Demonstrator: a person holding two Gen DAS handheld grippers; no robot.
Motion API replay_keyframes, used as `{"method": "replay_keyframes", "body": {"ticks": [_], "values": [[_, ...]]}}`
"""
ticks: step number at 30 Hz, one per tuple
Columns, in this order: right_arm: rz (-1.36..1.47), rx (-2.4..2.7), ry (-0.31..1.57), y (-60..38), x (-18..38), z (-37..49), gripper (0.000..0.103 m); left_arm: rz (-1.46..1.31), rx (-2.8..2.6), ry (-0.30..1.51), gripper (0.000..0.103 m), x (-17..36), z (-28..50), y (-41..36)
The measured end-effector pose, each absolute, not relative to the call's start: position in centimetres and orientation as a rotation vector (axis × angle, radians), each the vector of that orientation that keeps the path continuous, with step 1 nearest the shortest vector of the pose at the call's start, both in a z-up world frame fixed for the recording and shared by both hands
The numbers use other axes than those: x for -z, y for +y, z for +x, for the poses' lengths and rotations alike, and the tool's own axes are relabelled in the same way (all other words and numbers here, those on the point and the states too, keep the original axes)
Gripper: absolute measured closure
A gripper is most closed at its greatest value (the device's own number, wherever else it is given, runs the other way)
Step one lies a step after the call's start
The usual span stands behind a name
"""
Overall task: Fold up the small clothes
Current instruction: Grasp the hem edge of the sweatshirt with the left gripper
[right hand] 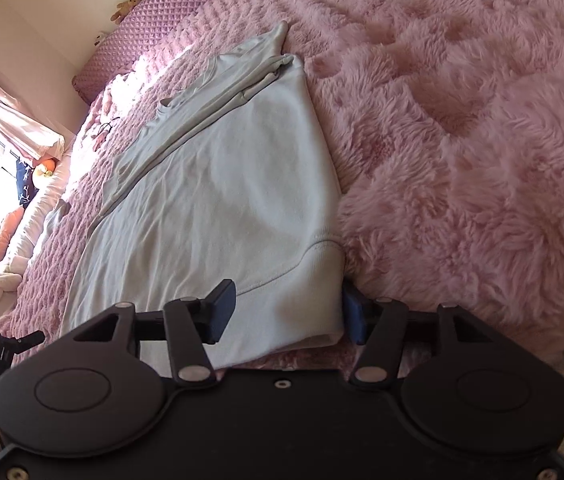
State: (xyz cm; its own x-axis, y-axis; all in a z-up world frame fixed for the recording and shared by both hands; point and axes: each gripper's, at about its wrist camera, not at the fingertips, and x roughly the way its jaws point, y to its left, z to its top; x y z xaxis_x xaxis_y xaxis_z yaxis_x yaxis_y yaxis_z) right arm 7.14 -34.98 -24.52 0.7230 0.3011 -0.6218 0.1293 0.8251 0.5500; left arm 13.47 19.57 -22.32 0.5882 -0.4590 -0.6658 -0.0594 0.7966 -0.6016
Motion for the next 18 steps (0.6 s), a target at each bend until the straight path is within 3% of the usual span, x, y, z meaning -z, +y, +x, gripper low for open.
{"method": "replay_keyframes", "body": {"ticks": [5, 6, 11, 13, 15, 18], "values": [[0.648, -0.097, 0.769, -35.6, 24.8, 7.2, 0.047, -0.619, 0.235, 0.973, 0.003, 23.7, 13.9, 19.2], [0.639, -0.103, 0.747, -35.5, 24.5, 6.9, 0.051, -0.620, 0.242, 0.976, 0.003, 23.6, 13.8, 19.2], [0.635, -0.140, 0.798, -35.2, 25.3, 7.3, 0.056, -0.601, 0.257, 1.013, 0.031, 23.6, 14.2, 19.3], [0.654, -0.124, 0.790, -35.3, 25.6, 7.6, 0.056, -0.641, 0.217, 1.039, 0.052, 24.1, 14.8, 19.8], [0.666, -0.119, 0.783, -35.1, 25.6, 8.1, 0.056, -0.680, 0.183, 1.064, 0.062, 24.5, 15.2, 20.4], [0.649, -0.105, 0.792, -34.8, 25.8, 8.3, 0.056, -0.738, 0.172, 1.069, 0.069, 24.8, 15.2, 20.9]]}}
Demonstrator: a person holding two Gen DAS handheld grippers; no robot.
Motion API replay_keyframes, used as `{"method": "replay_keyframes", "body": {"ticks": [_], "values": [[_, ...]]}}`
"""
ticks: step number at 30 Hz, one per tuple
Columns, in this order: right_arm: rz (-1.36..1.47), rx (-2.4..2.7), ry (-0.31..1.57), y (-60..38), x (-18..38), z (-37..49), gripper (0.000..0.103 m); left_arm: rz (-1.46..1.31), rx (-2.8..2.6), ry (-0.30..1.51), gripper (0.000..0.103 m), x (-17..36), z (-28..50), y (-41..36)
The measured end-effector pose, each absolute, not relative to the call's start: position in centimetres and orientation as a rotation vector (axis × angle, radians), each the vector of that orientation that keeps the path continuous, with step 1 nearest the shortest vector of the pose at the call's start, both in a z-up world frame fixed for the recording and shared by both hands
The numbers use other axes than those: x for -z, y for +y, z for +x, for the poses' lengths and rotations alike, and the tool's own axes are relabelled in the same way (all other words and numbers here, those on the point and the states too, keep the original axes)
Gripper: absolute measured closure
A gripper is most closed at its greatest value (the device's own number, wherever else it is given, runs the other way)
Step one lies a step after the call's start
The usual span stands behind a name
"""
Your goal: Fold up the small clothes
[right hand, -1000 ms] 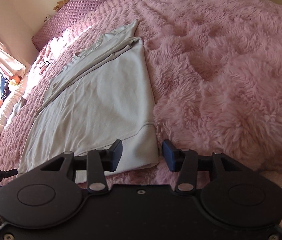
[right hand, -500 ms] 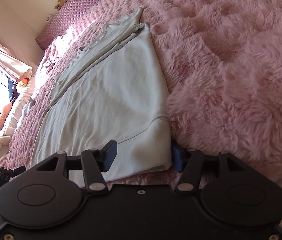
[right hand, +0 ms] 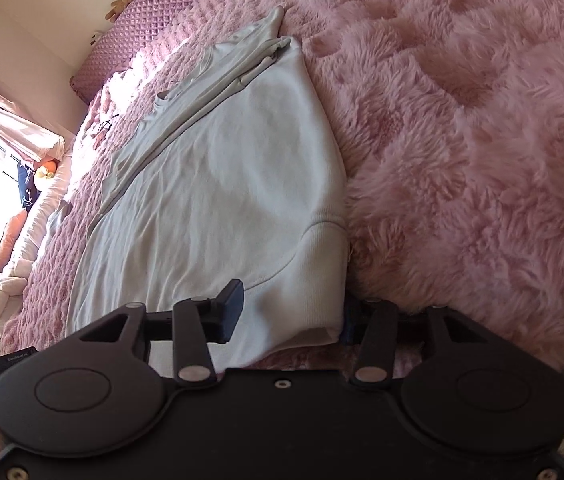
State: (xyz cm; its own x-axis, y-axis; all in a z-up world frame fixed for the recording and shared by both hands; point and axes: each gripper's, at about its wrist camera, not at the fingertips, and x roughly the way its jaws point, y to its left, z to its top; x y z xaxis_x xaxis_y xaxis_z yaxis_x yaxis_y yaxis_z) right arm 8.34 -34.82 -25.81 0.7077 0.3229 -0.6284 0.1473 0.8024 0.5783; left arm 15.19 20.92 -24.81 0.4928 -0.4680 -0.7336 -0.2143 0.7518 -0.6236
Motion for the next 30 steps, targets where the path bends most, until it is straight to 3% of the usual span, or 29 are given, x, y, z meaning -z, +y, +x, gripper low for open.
{"method": "replay_keyframes", "body": {"ticks": [2, 3, 4, 6, 12, 23, 30], "values": [[0.638, -0.084, 0.782, -34.7, 25.7, 8.2, 0.065, -0.751, 0.171, 1.061, 0.075, 24.7, 14.7, 21.1], [0.629, -0.067, 0.776, -34.6, 25.5, 8.1, 0.083, -0.758, 0.171, 1.061, 0.083, 24.5, 14.3, 21.1], [0.631, -0.066, 0.772, -34.7, 25.4, 8.0, 0.086, -0.766, 0.181, 1.063, 0.093, 24.3, 14.1, 21.0], [0.632, -0.067, 0.754, -34.7, 24.9, 7.8, 0.091, -0.768, 0.205, 1.067, 0.098, 23.7, 13.9, 20.7], [0.654, -0.087, 0.747, -34.8, 24.1, 8.3, 0.093, -0.653, 0.219, 1.054, 0.099, 22.6, 14.6, 19.2], [0.754, -0.110, 0.750, -36.0, 22.8, 9.4, 0.093, -0.701, 0.198, 1.018, 0.099, 20.8, 16.1, 19.5], [0.809, -0.159, 0.642, -37.3, 18.0, 16.8, 0.094, -0.696, 0.293, 0.911, 0.099, 16.3, 25.0, 18.8]]}}
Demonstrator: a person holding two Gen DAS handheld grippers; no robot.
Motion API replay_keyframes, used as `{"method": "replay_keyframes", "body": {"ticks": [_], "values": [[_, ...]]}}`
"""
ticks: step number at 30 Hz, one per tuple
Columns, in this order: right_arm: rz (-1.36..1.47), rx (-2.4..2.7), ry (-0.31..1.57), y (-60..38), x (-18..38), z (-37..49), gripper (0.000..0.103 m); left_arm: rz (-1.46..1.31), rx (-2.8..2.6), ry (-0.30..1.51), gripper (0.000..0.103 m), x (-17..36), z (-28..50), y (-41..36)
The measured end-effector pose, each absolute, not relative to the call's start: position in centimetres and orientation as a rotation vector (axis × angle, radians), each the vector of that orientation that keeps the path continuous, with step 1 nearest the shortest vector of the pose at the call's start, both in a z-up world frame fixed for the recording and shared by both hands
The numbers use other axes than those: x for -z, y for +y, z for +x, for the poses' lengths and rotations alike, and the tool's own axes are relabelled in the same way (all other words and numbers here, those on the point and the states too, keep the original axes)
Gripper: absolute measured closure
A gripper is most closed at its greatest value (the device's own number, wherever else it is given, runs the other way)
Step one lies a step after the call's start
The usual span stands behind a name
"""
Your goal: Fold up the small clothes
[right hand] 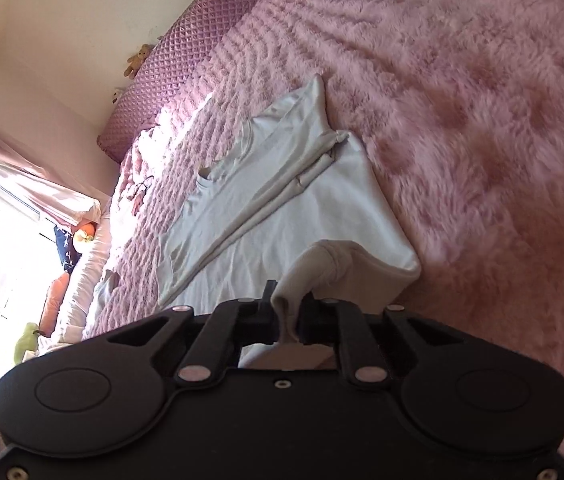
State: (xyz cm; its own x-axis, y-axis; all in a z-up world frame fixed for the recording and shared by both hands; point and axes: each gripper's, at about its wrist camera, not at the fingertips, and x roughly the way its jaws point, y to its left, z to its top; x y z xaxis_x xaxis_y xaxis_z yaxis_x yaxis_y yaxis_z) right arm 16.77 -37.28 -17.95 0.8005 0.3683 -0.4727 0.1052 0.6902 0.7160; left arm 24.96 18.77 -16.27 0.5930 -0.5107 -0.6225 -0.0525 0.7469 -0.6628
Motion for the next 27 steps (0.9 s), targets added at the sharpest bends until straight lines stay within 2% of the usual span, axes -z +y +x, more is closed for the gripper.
{"method": "replay_keyframes", "body": {"ticks": [8, 9, 10, 11, 12, 13, 16, 21, 24, 27], "values": [[0.781, -0.116, 0.499, -38.5, 12.3, 35.7, 0.094, -0.571, 0.341, 0.741, 0.097, 10.1, 45.4, 15.8], [0.786, -0.103, 0.499, -38.5, 12.4, 38.1, 0.092, -0.556, 0.329, 0.734, 0.085, 10.3, 47.4, 15.4], [0.778, -0.081, 0.519, -38.4, 12.9, 40.1, 0.076, -0.552, 0.299, 0.768, 0.041, 11.0, 49.8, 15.1], [0.772, -0.033, 0.546, -38.4, 13.4, 41.3, 0.064, -0.556, 0.250, 0.821, 0.022, 11.9, 51.4, 14.8], [0.773, 0.046, 0.561, -38.3, 13.9, 42.0, 0.052, -0.559, 0.202, 0.823, 0.023, 12.6, 52.0, 15.0], [0.774, 0.082, 0.553, -38.3, 14.5, 41.9, 0.052, -0.555, 0.190, 0.814, 0.037, 13.1, 51.9, 15.0], [0.853, -0.035, 0.567, -38.6, 16.3, 39.3, 0.050, -0.566, 0.211, 0.835, 0.037, 15.3, 49.1, 15.8], [0.934, -0.138, 0.695, -38.0, 20.1, 31.6, 0.049, -0.659, 0.157, 0.915, 0.037, 20.2, 40.3, 18.2], [1.055, -0.101, 0.727, -38.4, 23.0, 27.6, 0.048, -0.833, 0.161, 0.972, 0.036, 23.6, 38.4, 19.5], [1.114, -0.068, 0.727, -38.2, 24.9, 26.8, 0.046, -0.925, 0.143, 0.941, 0.035, 24.8, 39.2, 19.9]]}}
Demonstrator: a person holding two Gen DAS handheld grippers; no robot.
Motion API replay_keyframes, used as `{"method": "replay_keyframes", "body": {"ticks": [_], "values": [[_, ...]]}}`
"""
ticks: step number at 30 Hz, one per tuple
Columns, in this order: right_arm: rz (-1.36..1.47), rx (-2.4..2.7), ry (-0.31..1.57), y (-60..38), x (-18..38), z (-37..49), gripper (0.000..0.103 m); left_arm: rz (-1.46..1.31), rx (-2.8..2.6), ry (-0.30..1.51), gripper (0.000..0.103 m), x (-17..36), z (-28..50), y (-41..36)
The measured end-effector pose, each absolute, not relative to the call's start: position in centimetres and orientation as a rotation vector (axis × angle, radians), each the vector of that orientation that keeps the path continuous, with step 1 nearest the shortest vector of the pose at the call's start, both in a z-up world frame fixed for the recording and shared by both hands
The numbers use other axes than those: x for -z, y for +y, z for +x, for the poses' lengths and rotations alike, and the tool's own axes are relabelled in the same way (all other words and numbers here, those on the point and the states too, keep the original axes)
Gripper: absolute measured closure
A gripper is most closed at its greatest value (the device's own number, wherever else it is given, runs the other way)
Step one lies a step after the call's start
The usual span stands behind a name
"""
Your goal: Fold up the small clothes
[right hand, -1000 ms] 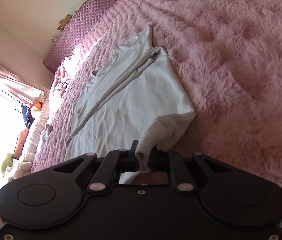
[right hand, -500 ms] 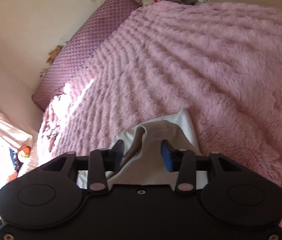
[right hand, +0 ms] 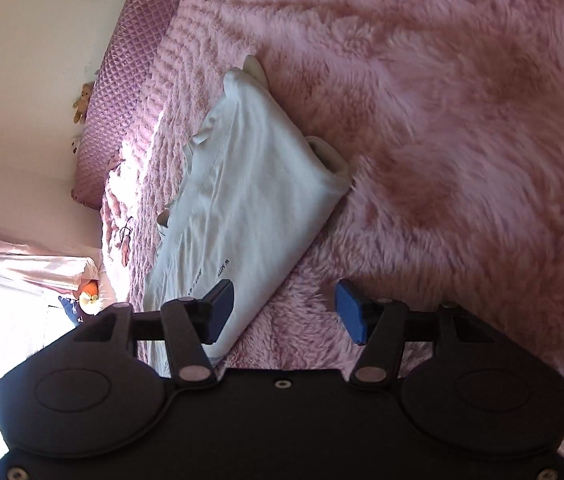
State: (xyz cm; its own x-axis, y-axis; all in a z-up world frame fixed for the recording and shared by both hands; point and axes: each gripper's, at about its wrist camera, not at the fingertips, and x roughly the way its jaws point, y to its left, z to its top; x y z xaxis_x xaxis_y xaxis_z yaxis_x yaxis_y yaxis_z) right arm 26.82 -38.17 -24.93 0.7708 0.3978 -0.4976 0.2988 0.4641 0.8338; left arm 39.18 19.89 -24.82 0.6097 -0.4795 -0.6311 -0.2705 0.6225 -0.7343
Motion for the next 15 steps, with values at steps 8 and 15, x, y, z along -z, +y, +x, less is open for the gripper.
{"method": "replay_keyframes", "body": {"ticks": [8, 15], "values": [[1.145, 0.030, 0.630, -37.1, 24.8, 30.8, 0.045, -0.946, 0.053, 0.919, 0.086, 24.7, 43.8, 17.7], [1.055, 0.070, 0.639, -37.0, 22.1, 32.0, 0.097, -0.936, 0.075, 0.826, 0.095, 21.7, 42.6, 17.5]]}}
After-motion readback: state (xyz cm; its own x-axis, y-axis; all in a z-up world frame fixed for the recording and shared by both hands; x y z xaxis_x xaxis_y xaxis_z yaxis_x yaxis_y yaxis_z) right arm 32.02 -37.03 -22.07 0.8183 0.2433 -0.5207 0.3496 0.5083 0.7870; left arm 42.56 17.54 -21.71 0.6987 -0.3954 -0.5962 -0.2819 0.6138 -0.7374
